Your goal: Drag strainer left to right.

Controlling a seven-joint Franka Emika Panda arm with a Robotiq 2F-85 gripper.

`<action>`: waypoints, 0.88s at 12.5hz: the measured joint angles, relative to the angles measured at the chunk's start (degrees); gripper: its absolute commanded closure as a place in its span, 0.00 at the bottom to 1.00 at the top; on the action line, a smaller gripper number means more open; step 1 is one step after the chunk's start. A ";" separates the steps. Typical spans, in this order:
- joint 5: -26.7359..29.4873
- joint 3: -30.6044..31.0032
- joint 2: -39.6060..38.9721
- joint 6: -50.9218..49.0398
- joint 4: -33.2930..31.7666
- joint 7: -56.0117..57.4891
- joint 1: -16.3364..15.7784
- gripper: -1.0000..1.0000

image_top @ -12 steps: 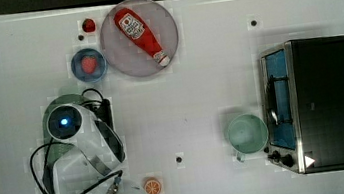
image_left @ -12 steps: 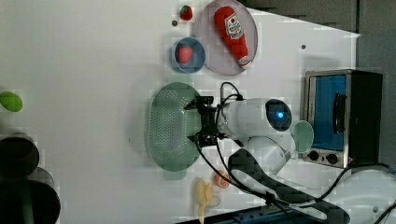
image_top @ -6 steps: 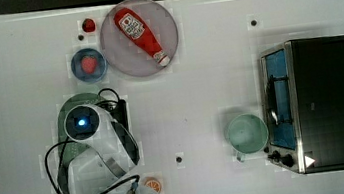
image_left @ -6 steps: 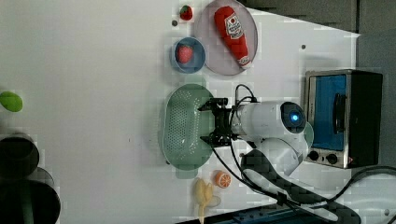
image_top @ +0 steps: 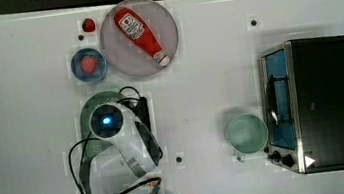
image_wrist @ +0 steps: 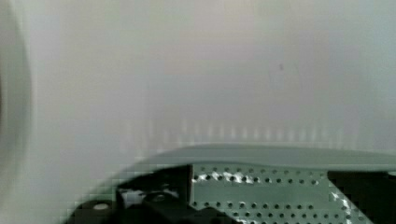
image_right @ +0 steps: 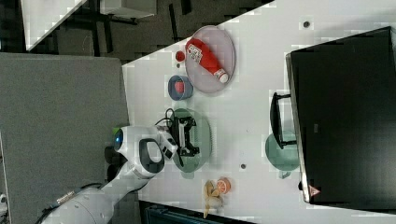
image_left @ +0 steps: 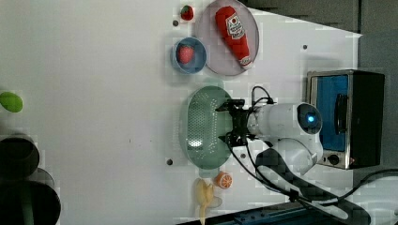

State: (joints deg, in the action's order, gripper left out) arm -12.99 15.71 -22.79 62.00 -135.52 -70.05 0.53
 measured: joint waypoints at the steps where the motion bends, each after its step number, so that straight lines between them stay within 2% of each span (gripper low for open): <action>1: 0.72 -1.50 0.13 0.00 0.11 1.23 -0.14 0.00; 5: 1.70 -5.45 0.99 -0.73 0.00 5.76 2.09 0.00; 9: 1.85 -8.14 1.15 -1.12 0.00 9.40 2.14 0.00; 11: 1.48 -11.37 0.97 -0.56 0.45 12.31 1.17 0.00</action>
State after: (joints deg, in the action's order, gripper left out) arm -11.51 4.34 -21.82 61.44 -135.07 -57.74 1.70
